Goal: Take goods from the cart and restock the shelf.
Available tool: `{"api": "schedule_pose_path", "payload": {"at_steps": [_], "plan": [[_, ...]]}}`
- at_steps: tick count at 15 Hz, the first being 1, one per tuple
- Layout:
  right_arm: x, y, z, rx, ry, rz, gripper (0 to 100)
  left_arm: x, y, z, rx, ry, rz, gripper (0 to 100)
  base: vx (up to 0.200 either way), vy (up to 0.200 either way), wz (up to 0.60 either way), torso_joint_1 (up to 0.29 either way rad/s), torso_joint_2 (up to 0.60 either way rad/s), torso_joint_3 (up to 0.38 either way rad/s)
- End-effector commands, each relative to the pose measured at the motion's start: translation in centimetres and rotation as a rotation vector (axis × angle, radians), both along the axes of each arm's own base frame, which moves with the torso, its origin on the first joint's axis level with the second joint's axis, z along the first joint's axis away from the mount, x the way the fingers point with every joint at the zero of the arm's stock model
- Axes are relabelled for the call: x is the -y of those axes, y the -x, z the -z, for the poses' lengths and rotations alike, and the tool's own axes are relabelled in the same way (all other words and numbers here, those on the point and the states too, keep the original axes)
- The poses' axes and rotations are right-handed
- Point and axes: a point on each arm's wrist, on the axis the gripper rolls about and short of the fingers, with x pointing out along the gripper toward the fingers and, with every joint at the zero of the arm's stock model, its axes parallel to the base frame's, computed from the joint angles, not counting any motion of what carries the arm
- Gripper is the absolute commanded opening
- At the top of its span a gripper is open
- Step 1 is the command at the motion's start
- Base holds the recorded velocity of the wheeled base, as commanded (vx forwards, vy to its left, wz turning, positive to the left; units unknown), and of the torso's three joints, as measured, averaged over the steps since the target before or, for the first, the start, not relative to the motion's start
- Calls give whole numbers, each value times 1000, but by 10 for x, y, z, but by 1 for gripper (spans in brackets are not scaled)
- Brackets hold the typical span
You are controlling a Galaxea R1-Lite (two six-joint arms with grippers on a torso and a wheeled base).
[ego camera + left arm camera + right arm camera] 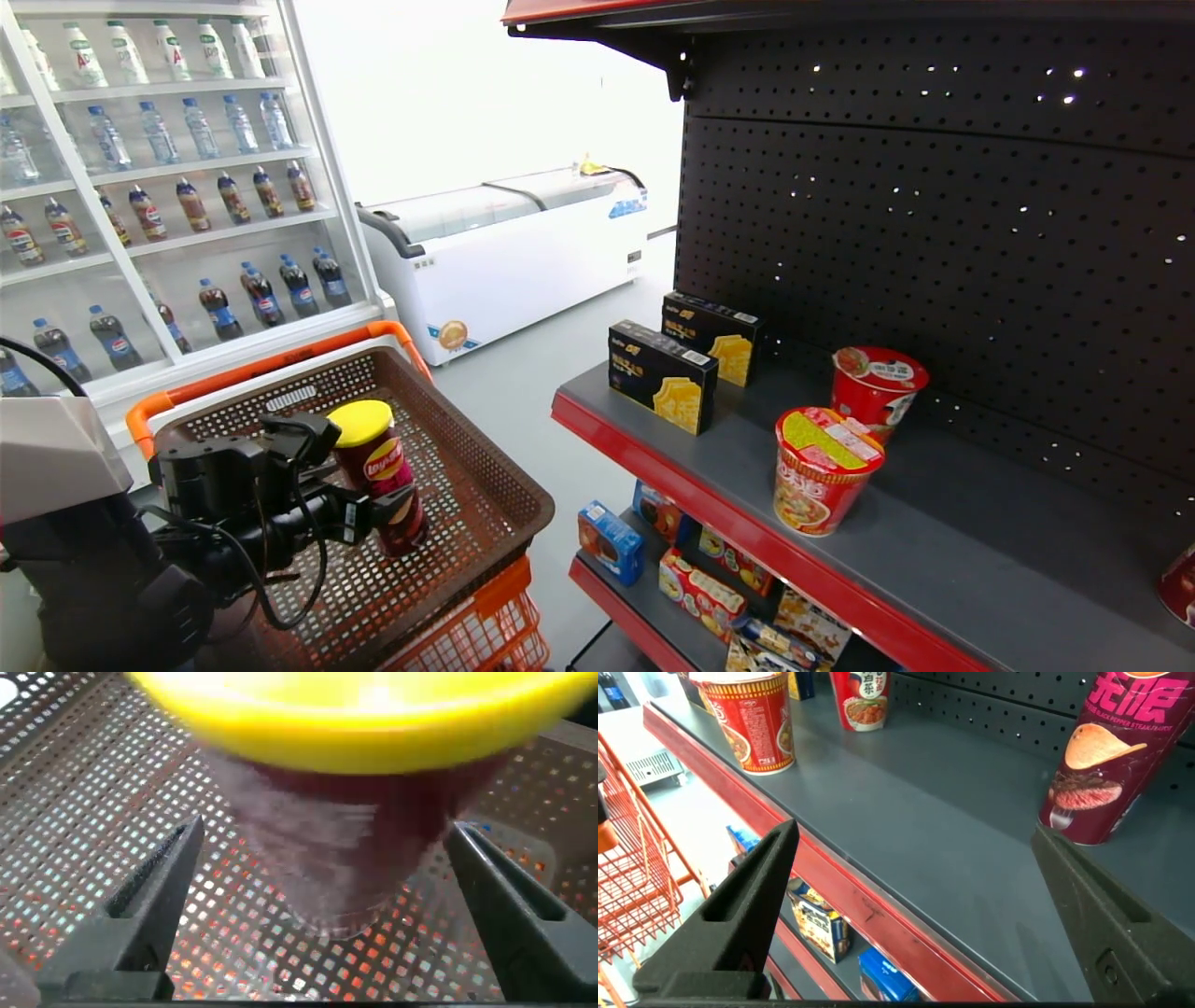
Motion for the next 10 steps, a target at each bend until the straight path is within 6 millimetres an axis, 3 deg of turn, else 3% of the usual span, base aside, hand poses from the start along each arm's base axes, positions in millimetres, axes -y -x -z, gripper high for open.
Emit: {"api": "schedule_pose_path", "payload": {"at_steps": [1,10], "plan": [[0,0,0,-1,0,0,100,6,-2,4,-4,2,22,100,0,0,0,0,0,0],[0,0,0,1,0,0,100,6,-8,15,-9,4,21,100,0,0,0,0,0,0]]}}
